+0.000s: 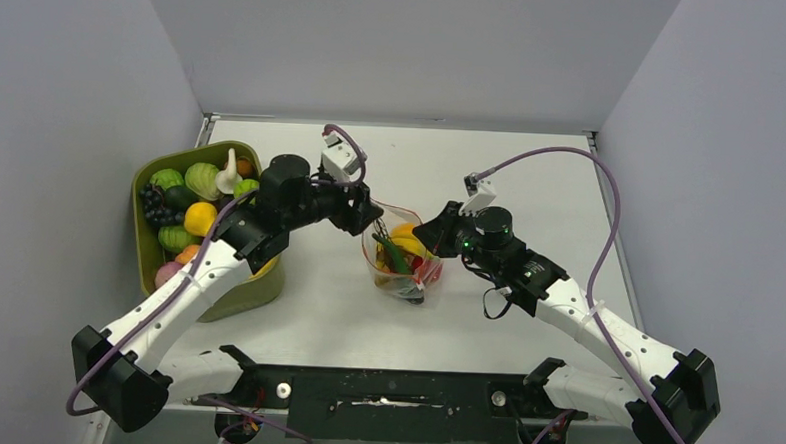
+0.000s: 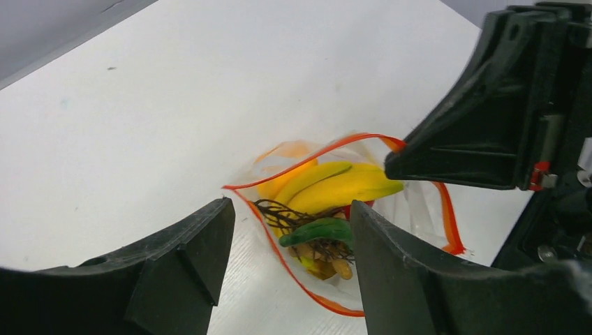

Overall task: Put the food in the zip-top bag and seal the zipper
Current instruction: Place the fake vegetable in the zipper food storage bag, then pick up the fake vegetable from the bin.

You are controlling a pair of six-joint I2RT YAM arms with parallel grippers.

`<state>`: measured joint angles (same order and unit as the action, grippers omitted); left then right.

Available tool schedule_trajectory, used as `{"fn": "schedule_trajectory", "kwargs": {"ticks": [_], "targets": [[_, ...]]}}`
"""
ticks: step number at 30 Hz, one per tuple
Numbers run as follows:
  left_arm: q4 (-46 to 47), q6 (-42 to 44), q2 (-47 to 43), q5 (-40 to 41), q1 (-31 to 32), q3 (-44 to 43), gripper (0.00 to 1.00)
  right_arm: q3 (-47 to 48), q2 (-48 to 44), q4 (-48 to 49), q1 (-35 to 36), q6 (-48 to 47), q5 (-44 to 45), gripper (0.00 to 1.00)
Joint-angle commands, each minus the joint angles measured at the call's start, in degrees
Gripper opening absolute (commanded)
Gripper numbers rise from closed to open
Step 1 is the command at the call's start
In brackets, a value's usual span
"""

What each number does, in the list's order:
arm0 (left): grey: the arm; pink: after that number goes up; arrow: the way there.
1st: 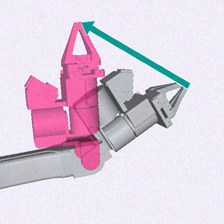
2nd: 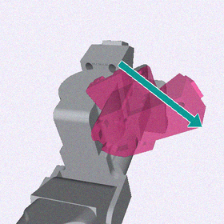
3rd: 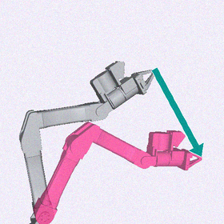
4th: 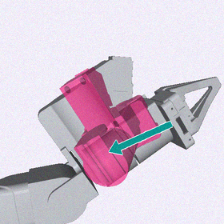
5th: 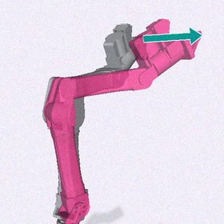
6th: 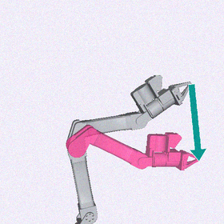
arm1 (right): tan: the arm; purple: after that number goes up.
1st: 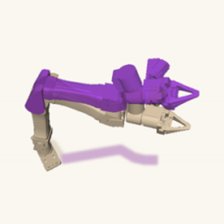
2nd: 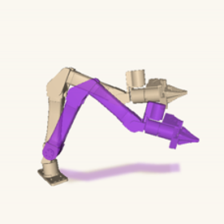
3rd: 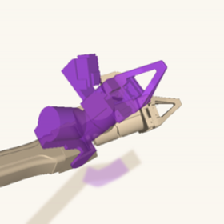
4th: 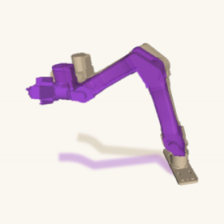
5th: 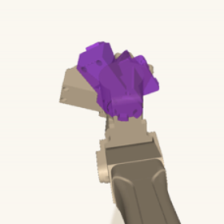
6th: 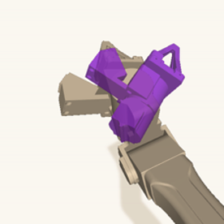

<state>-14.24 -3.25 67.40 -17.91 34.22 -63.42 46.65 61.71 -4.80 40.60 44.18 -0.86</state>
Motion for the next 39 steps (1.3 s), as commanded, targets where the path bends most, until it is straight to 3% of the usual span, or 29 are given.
{"fn": "schedule_trajectory", "kwargs": {"ticks": [1,8,17,23,32,39], "targets": [[-2.04,-2.73,-2.38,13.13,0.03,-1.80,0.62,2.28,-1.42,3.90,0.45,0.31,0.40,0.00],[-7.81,-5.89,-6.13,26.95,-2.26,-1.93,0.69,2.48,-1.53,3.54,0.44,-0.39,0.05,0.00],[-10.08,-12.93,-11.56,34.88,-15.38,-0.03,0.76,2.06,-2.39,3.22,0.31,-1.10,0.43,0.00],[-11.58,-15.53,-11.51,42.37,-20.82,0.84,0.82,1.46,-2.33,3.32,0.31,-1.46,0.69,0.00],[-2.52,-8.86,-12.02,40.67,-28.47,6.24,0.72,2.43,-2.91,2.25,0.26,-3.09,0.17,0.00],[1.99,-6.88,-5.74,38.87,-31.70,6.12,0.66,2.01,-4.80,1.64,0.18,-4.19,0.61,0.00]]}}
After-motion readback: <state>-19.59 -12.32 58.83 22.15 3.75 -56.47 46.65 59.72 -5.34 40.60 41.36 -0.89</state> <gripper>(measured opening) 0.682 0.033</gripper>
